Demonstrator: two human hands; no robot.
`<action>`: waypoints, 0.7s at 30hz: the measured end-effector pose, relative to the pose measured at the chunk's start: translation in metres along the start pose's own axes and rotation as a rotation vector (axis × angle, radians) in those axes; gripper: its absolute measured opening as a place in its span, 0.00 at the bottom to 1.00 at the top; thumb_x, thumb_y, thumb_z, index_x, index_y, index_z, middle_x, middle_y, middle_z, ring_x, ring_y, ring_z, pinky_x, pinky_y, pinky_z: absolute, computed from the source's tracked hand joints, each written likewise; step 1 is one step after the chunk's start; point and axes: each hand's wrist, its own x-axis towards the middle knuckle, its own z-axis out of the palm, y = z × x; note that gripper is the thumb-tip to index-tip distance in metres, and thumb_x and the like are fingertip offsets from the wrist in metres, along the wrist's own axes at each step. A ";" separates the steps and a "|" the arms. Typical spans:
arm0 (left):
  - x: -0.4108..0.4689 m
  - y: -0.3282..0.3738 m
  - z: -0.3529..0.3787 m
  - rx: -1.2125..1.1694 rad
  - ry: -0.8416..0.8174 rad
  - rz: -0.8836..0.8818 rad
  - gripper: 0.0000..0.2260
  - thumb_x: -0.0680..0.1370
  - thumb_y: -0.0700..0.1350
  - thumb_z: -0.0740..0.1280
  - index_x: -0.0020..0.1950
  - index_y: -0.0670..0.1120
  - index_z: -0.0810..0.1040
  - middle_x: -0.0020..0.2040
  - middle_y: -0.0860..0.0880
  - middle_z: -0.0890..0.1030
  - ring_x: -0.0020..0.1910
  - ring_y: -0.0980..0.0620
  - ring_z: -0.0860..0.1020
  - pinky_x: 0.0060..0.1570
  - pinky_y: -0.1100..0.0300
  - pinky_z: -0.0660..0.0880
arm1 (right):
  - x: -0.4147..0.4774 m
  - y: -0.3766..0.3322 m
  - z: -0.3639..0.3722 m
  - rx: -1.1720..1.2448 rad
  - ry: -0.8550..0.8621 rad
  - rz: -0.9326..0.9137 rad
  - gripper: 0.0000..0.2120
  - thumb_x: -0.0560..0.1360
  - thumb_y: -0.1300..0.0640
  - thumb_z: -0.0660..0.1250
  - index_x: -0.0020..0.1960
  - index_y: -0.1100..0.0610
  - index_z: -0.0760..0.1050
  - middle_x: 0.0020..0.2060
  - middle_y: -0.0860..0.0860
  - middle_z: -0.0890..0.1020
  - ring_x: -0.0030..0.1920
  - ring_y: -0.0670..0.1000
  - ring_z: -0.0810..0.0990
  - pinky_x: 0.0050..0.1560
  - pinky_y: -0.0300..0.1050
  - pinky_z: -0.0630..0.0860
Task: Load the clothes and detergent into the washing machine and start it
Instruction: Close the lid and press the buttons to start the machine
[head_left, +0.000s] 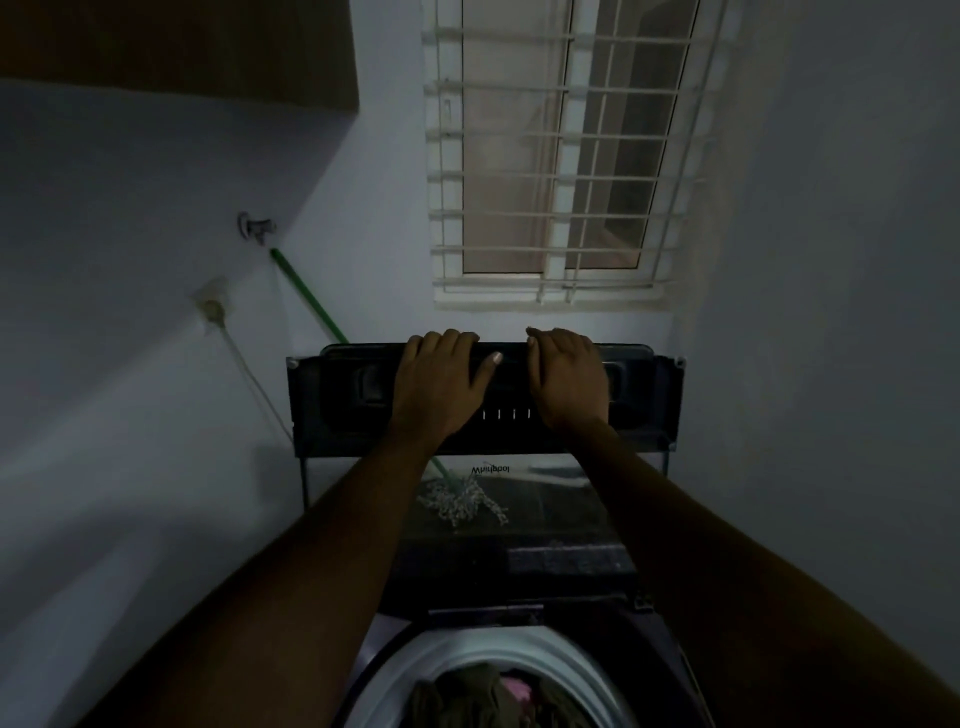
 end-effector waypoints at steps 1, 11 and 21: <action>-0.006 0.002 -0.006 0.000 0.019 0.004 0.30 0.81 0.63 0.45 0.65 0.46 0.76 0.58 0.47 0.81 0.58 0.45 0.76 0.63 0.50 0.65 | -0.006 -0.002 -0.005 -0.010 0.017 -0.004 0.19 0.82 0.54 0.52 0.60 0.60 0.78 0.50 0.55 0.83 0.53 0.55 0.79 0.60 0.51 0.71; -0.073 0.027 -0.051 0.008 0.164 0.078 0.29 0.81 0.65 0.53 0.71 0.45 0.72 0.66 0.48 0.77 0.62 0.46 0.74 0.65 0.50 0.65 | -0.064 -0.023 -0.058 -0.066 0.172 -0.002 0.18 0.82 0.54 0.53 0.63 0.58 0.76 0.58 0.54 0.81 0.65 0.55 0.74 0.68 0.51 0.65; -0.165 0.059 -0.107 -0.010 0.211 0.078 0.24 0.80 0.64 0.58 0.65 0.49 0.76 0.58 0.52 0.80 0.56 0.48 0.76 0.60 0.53 0.64 | -0.153 -0.048 -0.129 -0.064 0.159 -0.051 0.19 0.83 0.54 0.51 0.69 0.56 0.71 0.69 0.51 0.73 0.72 0.53 0.66 0.71 0.49 0.59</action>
